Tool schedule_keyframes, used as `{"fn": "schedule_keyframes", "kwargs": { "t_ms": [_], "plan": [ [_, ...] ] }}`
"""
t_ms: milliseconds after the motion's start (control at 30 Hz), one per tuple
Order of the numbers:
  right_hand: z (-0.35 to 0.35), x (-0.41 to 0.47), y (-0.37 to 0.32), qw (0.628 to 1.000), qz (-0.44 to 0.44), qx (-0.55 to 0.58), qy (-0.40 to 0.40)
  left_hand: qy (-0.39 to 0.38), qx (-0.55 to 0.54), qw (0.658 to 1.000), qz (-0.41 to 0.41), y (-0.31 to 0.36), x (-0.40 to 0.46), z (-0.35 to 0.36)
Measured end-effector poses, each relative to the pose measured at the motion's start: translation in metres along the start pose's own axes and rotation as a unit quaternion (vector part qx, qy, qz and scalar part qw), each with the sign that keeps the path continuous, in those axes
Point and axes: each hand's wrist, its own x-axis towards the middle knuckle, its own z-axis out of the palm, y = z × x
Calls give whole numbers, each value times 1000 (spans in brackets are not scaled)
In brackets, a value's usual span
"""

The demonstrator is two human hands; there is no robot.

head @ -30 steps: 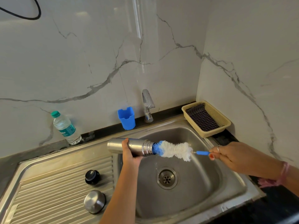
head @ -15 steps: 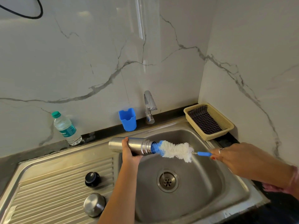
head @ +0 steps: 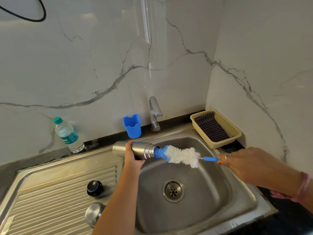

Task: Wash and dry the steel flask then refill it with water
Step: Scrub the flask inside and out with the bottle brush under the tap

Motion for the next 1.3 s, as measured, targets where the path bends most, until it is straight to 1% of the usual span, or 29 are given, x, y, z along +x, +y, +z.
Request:
{"fn": "schedule_keyframes", "kwargs": {
  "t_ms": [67, 100, 200, 333, 500, 700, 800, 933, 1033, 1100, 1167, 1300],
  "plan": [
    [0, 0, 2, 1000, -3, -10, 13, -4, -3, 1000, -1, 1, -1, 1],
    [0, 0, 3, 1000, 4, 6, 14, -3, -3, 1000, 0, 2, -1, 1],
    [-6, -8, 14, 1000, 23, -5, -3, 0, -3, 1000, 6, 9, 1, 1],
    [-9, -19, 44, 996, 69, 35, -53, 6, 0, 1000, 27, 25, 9, -8],
    [6, -18, 55, 989, 84, 97, -68, 1, -10, 1000, 30, 32, 11, -10],
    [32, -8, 55, 981, 104, 158, -51, -3, -9, 999, 39, 32, 9, -10],
    [44, -3, 53, 976, 122, 178, -19, -1, -7, 999, 44, 28, 10, -12],
    [66, 6, 48, 956, 164, 241, 33, -7, -3, 999, 44, 21, 13, -16],
    [78, 11, 40, 942, 185, 276, 51, -10, -8, 999, 40, 17, 14, -19],
    [83, 11, 33, 924, 203, 318, 70, -2, -10, 999, 44, 14, 12, -22],
    [88, 10, 25, 908, 224, 344, 89, 2, 2, 999, 49, 11, 12, -26],
    [100, 9, 10, 888, 249, 372, 102, 0, 28, 998, 60, 11, 12, -32]
  ]
}}
